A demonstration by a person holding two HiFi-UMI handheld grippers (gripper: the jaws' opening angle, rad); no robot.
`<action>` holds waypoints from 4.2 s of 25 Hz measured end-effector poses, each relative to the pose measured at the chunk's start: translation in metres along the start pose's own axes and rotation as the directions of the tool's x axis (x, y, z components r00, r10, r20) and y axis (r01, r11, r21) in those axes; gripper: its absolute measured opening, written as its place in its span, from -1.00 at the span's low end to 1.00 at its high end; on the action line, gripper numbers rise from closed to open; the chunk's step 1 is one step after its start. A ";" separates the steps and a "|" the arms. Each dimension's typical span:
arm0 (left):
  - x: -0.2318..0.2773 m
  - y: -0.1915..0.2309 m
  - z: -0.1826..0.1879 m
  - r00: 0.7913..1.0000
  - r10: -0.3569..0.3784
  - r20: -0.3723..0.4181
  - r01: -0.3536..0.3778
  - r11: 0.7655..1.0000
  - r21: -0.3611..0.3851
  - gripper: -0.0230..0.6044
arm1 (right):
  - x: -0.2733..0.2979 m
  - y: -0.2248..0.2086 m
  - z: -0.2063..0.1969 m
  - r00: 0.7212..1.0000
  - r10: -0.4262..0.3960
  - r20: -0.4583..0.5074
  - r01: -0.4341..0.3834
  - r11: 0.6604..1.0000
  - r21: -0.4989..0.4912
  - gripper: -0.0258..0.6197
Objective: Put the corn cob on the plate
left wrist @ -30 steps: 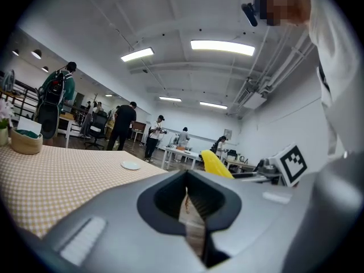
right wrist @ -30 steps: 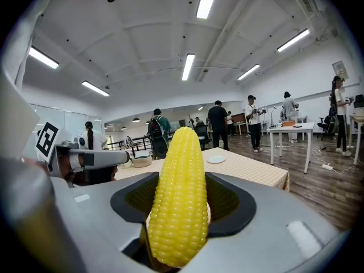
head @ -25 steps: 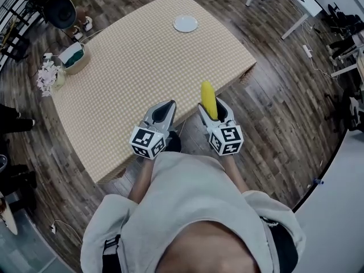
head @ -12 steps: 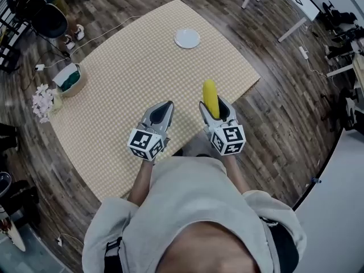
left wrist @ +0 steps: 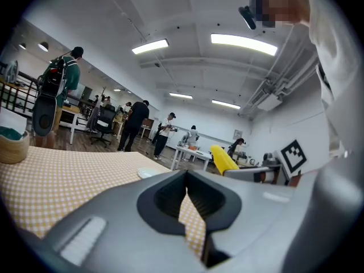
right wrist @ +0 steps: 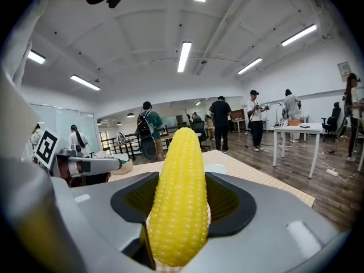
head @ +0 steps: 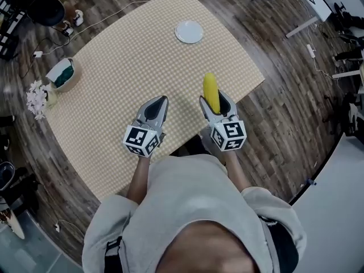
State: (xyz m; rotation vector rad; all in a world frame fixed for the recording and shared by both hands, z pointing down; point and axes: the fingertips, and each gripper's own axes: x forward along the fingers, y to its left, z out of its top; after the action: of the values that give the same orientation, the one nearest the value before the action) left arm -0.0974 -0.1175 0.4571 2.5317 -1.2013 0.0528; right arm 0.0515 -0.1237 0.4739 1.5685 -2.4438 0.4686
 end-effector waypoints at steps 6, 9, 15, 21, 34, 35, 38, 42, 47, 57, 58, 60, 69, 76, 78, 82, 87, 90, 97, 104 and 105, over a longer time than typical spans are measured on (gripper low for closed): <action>0.015 0.004 -0.014 0.998 0.040 -0.038 -0.040 0.999 -0.013 -0.90 | 0.018 -0.012 -0.009 0.999 0.036 -0.035 -0.036 0.999 0.010 -0.13; 0.026 0.006 -0.020 0.998 0.037 -0.048 -0.038 0.999 -0.019 -0.90 | 0.025 -0.018 -0.019 0.997 0.040 -0.060 -0.039 0.999 0.022 -0.13; 0.046 0.009 -0.037 0.996 0.027 -0.085 -0.030 0.999 -0.036 -0.90 | 0.039 -0.033 -0.043 0.992 0.037 -0.119 -0.030 0.998 0.055 -0.13; 0.057 0.025 -0.059 0.990 0.026 -0.135 -0.035 0.997 -0.063 -0.90 | 0.059 -0.035 -0.073 0.981 0.049 -0.188 -0.034 0.996 0.084 -0.13; 0.070 0.040 -0.090 0.977 0.050 -0.205 -0.077 0.989 -0.125 -0.90 | 0.108 -0.057 -0.108 0.958 0.080 -0.277 -0.057 0.994 0.090 -0.13; 0.070 0.040 -0.091 0.977 0.051 -0.207 -0.079 0.989 -0.128 -0.90 | 0.115 -0.060 -0.107 0.958 0.080 -0.276 -0.060 0.995 0.082 -0.13; 0.069 0.041 -0.094 0.976 0.057 -0.210 -0.088 0.986 -0.139 -0.90 | 0.137 -0.069 -0.105 0.959 0.082 -0.272 -0.069 0.996 0.055 -0.13; 0.066 0.043 -0.096 0.974 0.066 -0.216 -0.099 0.985 -0.144 -0.90 | 0.174 -0.083 -0.097 0.962 0.086 -0.260 -0.082 0.996 0.025 -0.13; 0.060 0.044 -0.099 0.972 0.081 -0.221 -0.116 0.981 -0.152 -0.90 | 0.224 -0.098 -0.080 0.967 0.094 -0.236 -0.101 0.995 -0.018 -0.13; 0.046 0.048 -0.100 0.967 0.123 -0.224 -0.163 0.972 -0.171 -0.90 | 0.315 -0.130 -0.040 0.979 0.070 -0.189 -0.076 0.997 -0.024 -0.13; 0.043 0.049 -0.101 0.966 0.129 -0.225 -0.169 0.970 -0.172 -0.90 | 0.322 -0.133 -0.038 0.980 0.064 -0.188 -0.070 0.997 -0.022 -0.14; 0.039 0.053 -0.101 0.964 0.140 -0.227 -0.182 0.968 -0.173 -0.90 | 0.336 -0.138 -0.036 0.980 0.053 -0.192 -0.058 0.998 -0.019 -0.14; 0.029 0.059 -0.101 0.957 0.178 -0.231 -0.221 0.959 -0.177 -0.90 | 0.385 -0.151 -0.024 0.976 0.032 -0.217 -0.041 0.999 -0.035 -0.13; 0.021 0.063 -0.105 0.952 0.196 -0.237 -0.242 0.953 -0.184 -0.90 | 0.404 -0.161 -0.035 0.962 0.000 -0.274 -0.019 0.998 -0.064 -0.14; 0.020 0.065 -0.105 0.951 0.200 -0.238 -0.247 0.951 -0.185 -0.90 | 0.407 -0.164 -0.038 0.957 -0.014 -0.289 -0.011 0.996 -0.085 -0.14; 0.021 0.066 -0.104 0.950 0.202 -0.239 -0.250 0.950 -0.188 -0.90 | 0.410 -0.166 -0.045 0.949 -0.029 -0.315 -0.004 0.995 -0.103 -0.14; 0.019 0.070 -0.105 0.950 0.204 -0.235 -0.251 0.948 -0.193 -0.90 | 0.417 -0.162 -0.052 0.932 -0.043 -0.359 -0.004 0.992 -0.130 -0.14; 0.020 0.068 -0.103 0.951 0.203 -0.233 -0.251 0.948 -0.196 -0.90 | 0.417 -0.164 -0.056 0.921 -0.053 -0.385 -0.008 0.988 -0.156 -0.13; 0.018 0.074 -0.100 0.952 0.212 -0.220 -0.257 0.945 -0.201 -0.90 | 0.423 -0.163 -0.062 0.888 -0.081 -0.453 -0.012 0.980 -0.198 -0.14; 0.018 0.074 -0.097 0.953 0.220 -0.210 -0.263 0.944 -0.201 -0.90 | 0.423 -0.164 -0.062 0.888 -0.081 -0.453 -0.017 0.978 -0.207 -0.13; 0.017 0.074 -0.098 0.952 0.221 -0.210 -0.264 0.943 -0.202 -0.90 | 0.423 -0.164 -0.062 0.887 -0.081 -0.454 -0.016 0.978 -0.207 -0.13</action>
State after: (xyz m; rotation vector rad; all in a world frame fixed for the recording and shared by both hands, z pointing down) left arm -0.1320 -0.1432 0.5734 2.1202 -1.3538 0.1932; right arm 0.0245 -0.5220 0.6984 1.2402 -2.0268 0.4974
